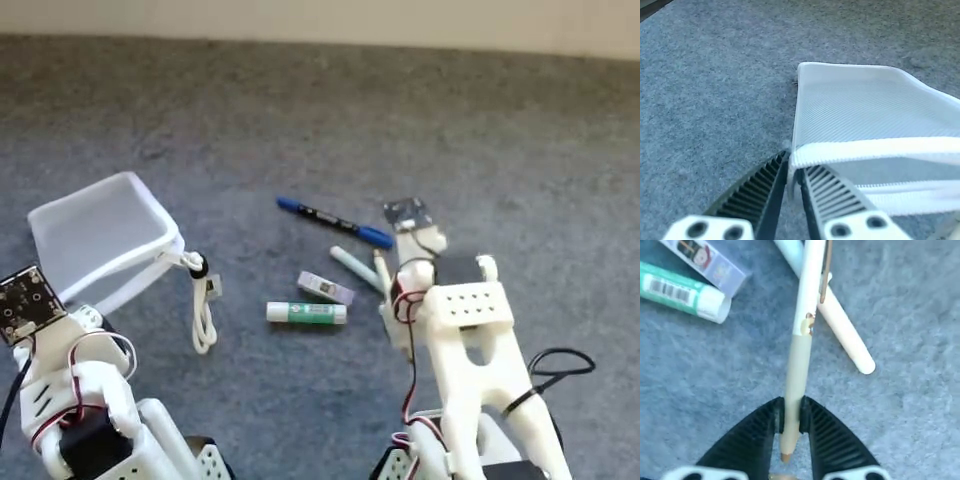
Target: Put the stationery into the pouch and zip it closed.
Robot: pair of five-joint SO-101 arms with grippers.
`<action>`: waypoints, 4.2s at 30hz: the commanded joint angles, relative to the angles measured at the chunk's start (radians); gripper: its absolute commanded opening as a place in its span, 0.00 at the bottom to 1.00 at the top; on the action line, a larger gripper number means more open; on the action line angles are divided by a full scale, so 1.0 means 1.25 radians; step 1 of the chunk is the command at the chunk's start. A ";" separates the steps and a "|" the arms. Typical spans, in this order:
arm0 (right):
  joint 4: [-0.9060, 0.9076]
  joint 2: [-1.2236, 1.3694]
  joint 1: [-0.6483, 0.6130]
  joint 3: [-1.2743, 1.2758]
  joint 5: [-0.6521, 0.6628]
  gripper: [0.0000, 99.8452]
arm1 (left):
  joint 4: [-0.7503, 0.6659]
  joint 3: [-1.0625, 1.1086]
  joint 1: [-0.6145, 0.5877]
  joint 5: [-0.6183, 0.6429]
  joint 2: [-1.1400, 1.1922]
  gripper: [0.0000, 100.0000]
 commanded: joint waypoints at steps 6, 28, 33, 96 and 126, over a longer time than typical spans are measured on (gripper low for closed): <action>-0.015 -0.023 0.010 0.012 0.002 0.17 | -0.002 0.006 0.018 0.009 -0.008 0.00; -0.260 -0.020 -0.118 -0.012 -0.162 0.17 | -0.002 0.007 0.015 0.009 -0.008 0.00; -0.349 0.028 -0.133 -0.012 -0.162 0.10 | -0.002 0.007 0.015 0.009 -0.008 0.00; -0.287 -0.373 -0.158 0.045 -0.324 0.00 | 0.037 -0.333 0.201 -0.065 0.110 0.00; -0.344 -0.721 -0.317 0.021 -0.320 0.00 | 0.311 -0.812 0.366 -0.076 0.720 0.00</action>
